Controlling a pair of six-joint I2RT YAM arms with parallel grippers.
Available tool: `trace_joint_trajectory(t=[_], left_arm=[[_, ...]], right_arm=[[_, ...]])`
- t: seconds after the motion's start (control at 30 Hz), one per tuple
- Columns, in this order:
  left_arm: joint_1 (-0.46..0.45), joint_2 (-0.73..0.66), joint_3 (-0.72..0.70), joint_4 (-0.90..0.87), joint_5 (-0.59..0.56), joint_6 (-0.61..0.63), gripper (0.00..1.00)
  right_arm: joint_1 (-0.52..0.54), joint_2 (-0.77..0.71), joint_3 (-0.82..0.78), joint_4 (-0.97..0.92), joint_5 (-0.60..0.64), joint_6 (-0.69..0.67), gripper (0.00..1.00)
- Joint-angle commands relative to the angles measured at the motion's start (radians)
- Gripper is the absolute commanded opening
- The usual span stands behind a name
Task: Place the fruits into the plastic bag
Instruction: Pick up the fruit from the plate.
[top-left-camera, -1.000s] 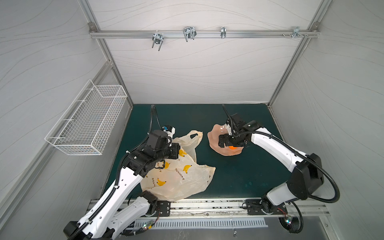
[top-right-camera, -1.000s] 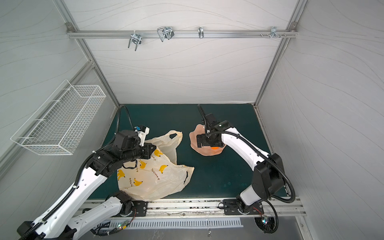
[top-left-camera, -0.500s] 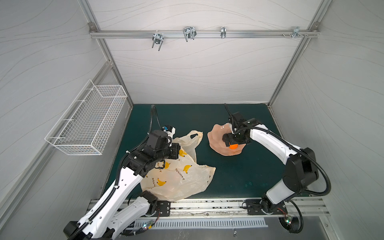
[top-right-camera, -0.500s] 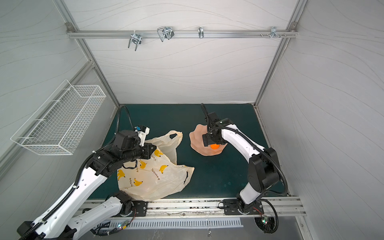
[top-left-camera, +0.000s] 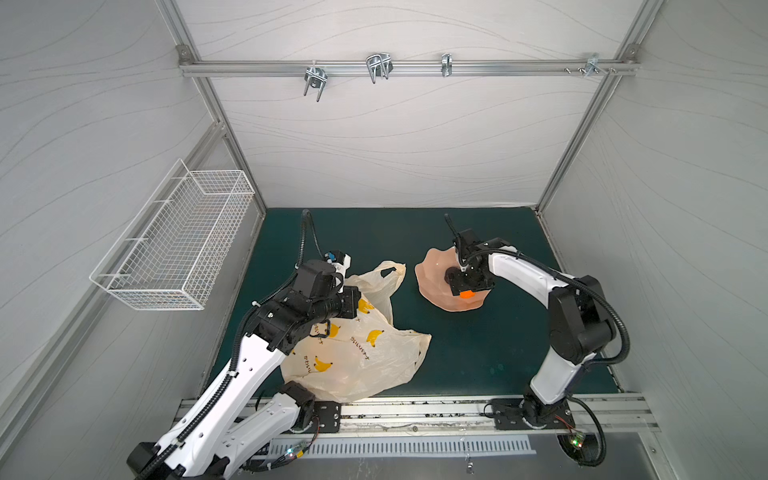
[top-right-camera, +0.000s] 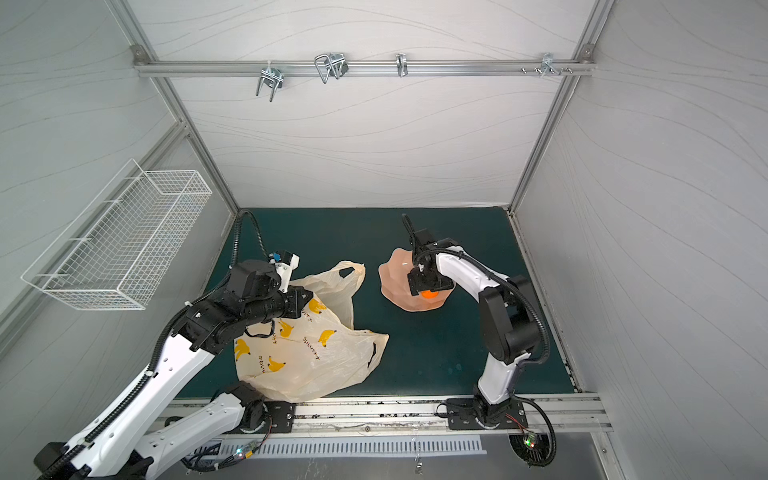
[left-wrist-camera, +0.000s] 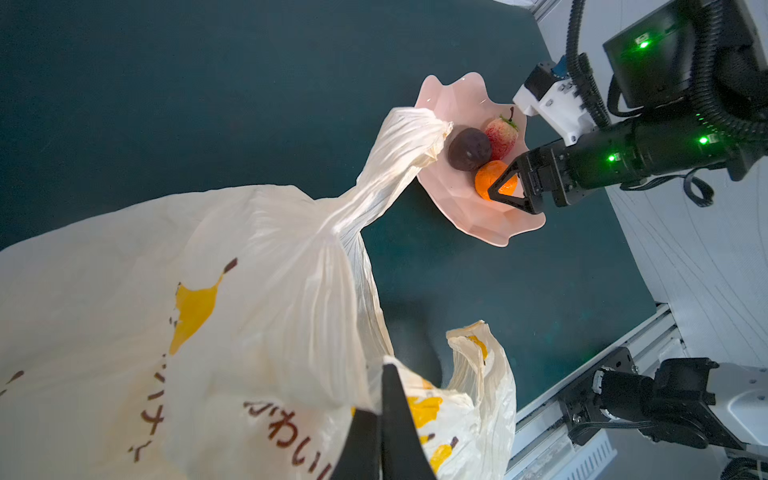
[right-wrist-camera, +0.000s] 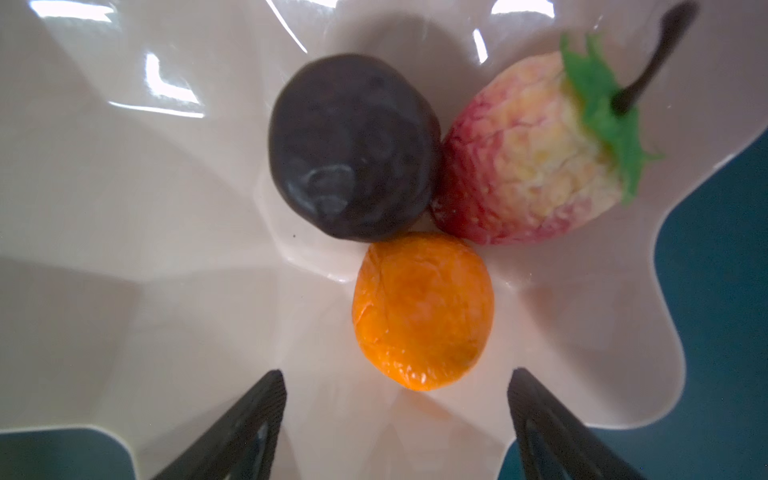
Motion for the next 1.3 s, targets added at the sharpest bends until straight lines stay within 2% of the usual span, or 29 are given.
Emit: trace_joint_trajectory(t=[0.0, 0.33, 0.77, 1.07, 1.27], left_arm=[[0.002, -0.006, 0.022, 0.010, 0.002, -0.007, 0.00], [0.003, -0.007, 0.019, 0.007, 0.000, -0.009, 0.00], [0.003, -0.004, 0.020, 0.011, -0.001, -0.007, 0.00], [0.002, -0.001, 0.021, 0.011, 0.000, -0.002, 0.00], [0.002, 0.005, 0.024, 0.016, 0.003, 0.001, 0.00]], right_arm=[[-0.006, 0.030, -0.008, 0.018, 0.021, -0.018, 0.85], [-0.006, 0.094, 0.009, 0.052, 0.047, -0.007, 0.81], [-0.006, 0.135, 0.030, 0.068, 0.066, -0.001, 0.68], [-0.006, 0.102, 0.020, 0.070, 0.066, 0.010, 0.51], [-0.006, 0.041, 0.005, 0.070, 0.040, 0.041, 0.49]])
